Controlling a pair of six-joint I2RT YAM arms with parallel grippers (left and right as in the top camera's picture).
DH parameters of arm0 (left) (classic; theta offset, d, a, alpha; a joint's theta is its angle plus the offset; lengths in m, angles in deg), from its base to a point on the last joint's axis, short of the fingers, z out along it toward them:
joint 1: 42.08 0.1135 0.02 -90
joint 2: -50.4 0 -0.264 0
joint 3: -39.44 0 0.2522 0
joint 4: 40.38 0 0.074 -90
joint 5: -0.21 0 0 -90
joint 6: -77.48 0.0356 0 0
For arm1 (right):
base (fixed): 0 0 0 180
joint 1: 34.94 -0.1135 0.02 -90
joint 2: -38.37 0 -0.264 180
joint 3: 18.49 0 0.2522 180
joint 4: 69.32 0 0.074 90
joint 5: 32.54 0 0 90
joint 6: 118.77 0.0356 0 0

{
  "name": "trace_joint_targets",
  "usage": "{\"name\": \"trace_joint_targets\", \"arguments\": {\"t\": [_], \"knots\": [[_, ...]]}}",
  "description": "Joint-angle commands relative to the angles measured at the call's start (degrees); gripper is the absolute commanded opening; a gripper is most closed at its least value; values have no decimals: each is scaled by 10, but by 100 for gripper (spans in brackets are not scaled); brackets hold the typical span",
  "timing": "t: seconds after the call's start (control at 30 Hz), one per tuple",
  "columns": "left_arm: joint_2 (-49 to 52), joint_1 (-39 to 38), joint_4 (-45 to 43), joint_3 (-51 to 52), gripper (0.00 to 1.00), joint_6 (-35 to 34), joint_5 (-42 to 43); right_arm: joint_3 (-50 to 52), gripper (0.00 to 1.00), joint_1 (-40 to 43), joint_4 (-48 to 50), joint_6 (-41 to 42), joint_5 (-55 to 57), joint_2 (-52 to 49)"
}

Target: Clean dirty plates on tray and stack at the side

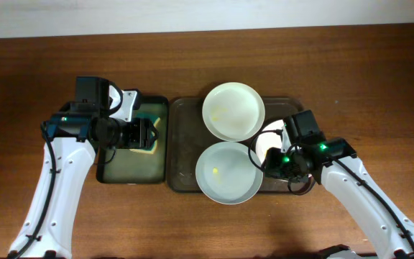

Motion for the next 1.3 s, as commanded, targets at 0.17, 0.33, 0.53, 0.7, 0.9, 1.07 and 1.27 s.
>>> {"name": "trace_joint_targets", "arguments": {"t": [0.17, 0.33, 0.53, 0.7, 0.9, 1.07, 1.27], "knots": [[4, 3, -1, -10, 65, 5, 8, -16, 34, 9, -13, -13, 0, -1], [4, 3, -1, -10, 65, 4, 8, -30, 26, 8, -24, -13, -2, -1], [4, 3, -1, -10, 65, 4, 8, -48, 23, 8, -37, 2, 4, -1], [4, 3, -1, -10, 65, 4, 8, -48, 26, 7, -50, 17, 5, -9], [4, 3, -1, -10, 64, 4, 8, -46, 30, -21, -59, 23, 11, -44], [4, 3, -1, -10, 64, 2, -16, -46, 31, -54, -56, 52, 61, -79], [4, 3, 1, -10, 64, -13, -31, -46, 30, -73, -42, 66, 63, -119]]}}
